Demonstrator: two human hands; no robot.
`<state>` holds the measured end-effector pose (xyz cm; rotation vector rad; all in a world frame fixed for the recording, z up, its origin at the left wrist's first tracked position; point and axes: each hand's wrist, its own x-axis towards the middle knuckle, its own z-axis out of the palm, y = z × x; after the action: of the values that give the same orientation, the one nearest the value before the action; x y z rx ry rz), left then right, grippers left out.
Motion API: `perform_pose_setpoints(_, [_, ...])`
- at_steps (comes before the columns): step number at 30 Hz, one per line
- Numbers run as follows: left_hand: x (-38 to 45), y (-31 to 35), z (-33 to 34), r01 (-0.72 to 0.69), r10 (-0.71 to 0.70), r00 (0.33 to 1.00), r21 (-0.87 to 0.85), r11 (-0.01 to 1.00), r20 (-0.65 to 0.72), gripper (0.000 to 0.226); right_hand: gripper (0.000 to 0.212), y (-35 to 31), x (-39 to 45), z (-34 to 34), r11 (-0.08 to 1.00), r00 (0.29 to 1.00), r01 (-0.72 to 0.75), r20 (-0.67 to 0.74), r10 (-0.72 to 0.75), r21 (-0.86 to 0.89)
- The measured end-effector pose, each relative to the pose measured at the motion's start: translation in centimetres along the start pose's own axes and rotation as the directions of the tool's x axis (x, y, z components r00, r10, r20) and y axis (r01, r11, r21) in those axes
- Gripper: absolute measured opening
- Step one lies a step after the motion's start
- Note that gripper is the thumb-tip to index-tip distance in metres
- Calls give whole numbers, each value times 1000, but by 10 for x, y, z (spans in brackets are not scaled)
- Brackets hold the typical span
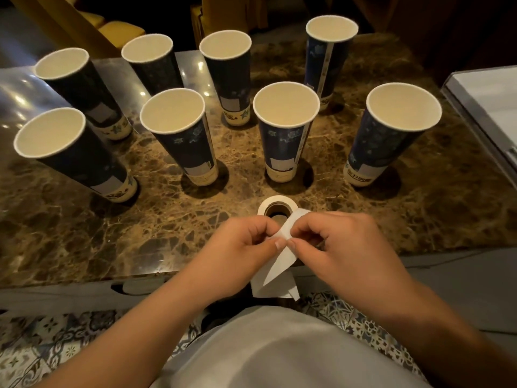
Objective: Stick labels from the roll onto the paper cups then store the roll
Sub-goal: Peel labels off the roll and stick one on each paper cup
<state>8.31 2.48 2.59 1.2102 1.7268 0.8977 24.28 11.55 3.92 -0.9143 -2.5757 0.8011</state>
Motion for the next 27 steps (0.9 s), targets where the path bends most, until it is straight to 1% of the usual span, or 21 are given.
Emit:
perform_pose_setpoints(2, [-1,0,-1,-6,6,999,-3,1000,40,15,5,1,-1,-4,1000,1000,-16,18,16,1])
perform_pose_setpoints(5, [-1,3,-2,-73,66,994,80,994,87,17,5,2,-2,-8,1000,1000,-19,10,19,-21])
perform_pose_setpoints(7, [2,5,0,-127,111,990,195,972,90,13,8,2,-2,-9,997,1000,-14,-6,14,-74])
perform_pose_setpoints(10, [6,9,3,-212,185,977,410,887,107,9,14,2,-2,-10,991,1000,-7,13,8,-136])
perform_pose_setpoints(12, [8,11,4,-248,202,968,461,852,147,9,19,2,-1,-11,988,999,1,52,7,-153])
perform_pose_setpoints(15, [10,14,2,-237,185,969,413,880,164,11,22,1,1,-17,994,995,-29,92,39,-107])
perform_pose_setpoints(17, [10,16,0,-216,168,973,369,904,157,11,20,0,3,-22,997,990,-66,119,71,-52])
perform_pose_setpoints(20, [10,17,1,-228,177,971,406,885,161,10,14,1,6,-26,995,981,-101,165,102,-17])
perform_pose_setpoints(24, [10,19,1,-246,190,968,449,859,167,11,14,3,6,-25,994,980,-109,165,109,-5])
perform_pose_setpoints(26, [10,21,1,-223,173,973,434,873,152,10,12,6,6,-22,992,982,-125,145,121,22])
perform_pose_setpoints(27, [10,22,1,-196,152,978,399,896,140,10,12,9,6,-21,990,984,-134,128,127,45])
